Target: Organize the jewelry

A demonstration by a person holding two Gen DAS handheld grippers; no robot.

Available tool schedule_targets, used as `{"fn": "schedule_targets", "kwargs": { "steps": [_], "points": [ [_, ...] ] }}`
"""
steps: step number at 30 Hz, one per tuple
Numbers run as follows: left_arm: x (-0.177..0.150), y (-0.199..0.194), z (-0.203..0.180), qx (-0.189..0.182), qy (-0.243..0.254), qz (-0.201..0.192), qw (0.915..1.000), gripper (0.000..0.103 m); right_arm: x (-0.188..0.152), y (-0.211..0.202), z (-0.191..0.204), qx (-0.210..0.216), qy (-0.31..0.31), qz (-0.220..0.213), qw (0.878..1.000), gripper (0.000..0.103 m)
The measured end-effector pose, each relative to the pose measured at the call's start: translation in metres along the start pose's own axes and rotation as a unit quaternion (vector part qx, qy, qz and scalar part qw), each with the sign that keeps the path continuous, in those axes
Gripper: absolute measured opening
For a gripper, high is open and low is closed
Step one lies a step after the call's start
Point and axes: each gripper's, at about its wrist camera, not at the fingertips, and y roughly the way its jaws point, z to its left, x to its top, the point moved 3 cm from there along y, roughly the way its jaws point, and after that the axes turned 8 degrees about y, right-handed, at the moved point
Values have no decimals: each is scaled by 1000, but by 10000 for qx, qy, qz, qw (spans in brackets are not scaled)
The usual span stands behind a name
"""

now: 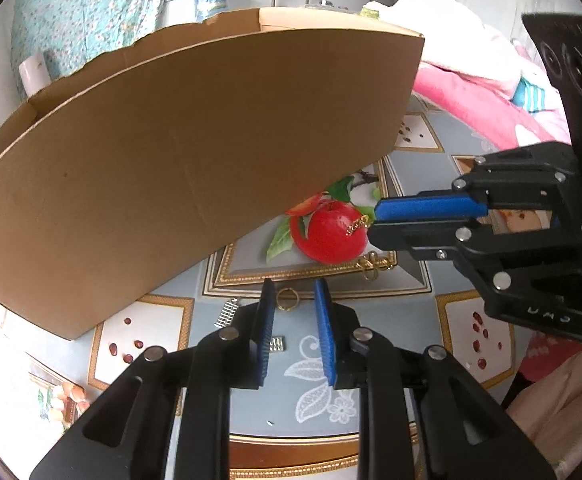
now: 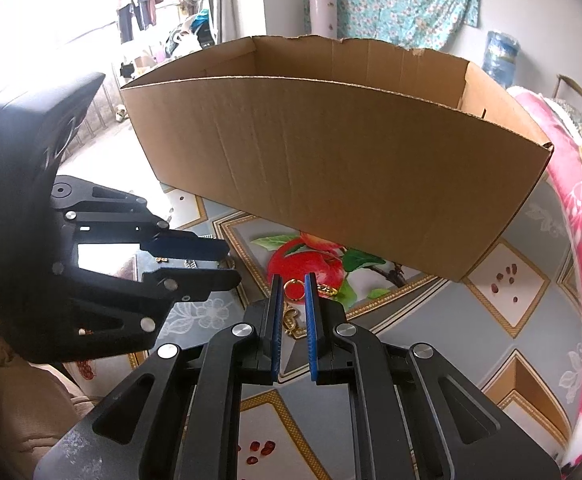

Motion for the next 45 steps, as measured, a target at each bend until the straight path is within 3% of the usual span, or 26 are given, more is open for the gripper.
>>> {"fn": "schedule_targets", "kwargs": {
  "steps": [5, 28, 35, 41, 45],
  "points": [
    [0, 1, 4, 52, -24, -28, 10000, 11, 1, 0, -1, -2, 0, -5, 10000, 9],
    [-3, -18, 8, -72, -103, -306, 9995, 9, 2, -13, 4, -89, -18, -112, 9999, 9],
    [15, -80, 24, -298, -241, -994, 9943, 9, 29, -66, 9, 233, -83, -690, 9973, 9],
    [51, -143, 45, -788, -543, -1928, 9766, 9, 69, -110, 10, 633, -60, -1415, 9879, 9],
    [77, -144, 61, -453, -514, -2002, 9774, 9, 94, -105, 6, 622, -101, -1571, 9856, 9]
  ]
}}
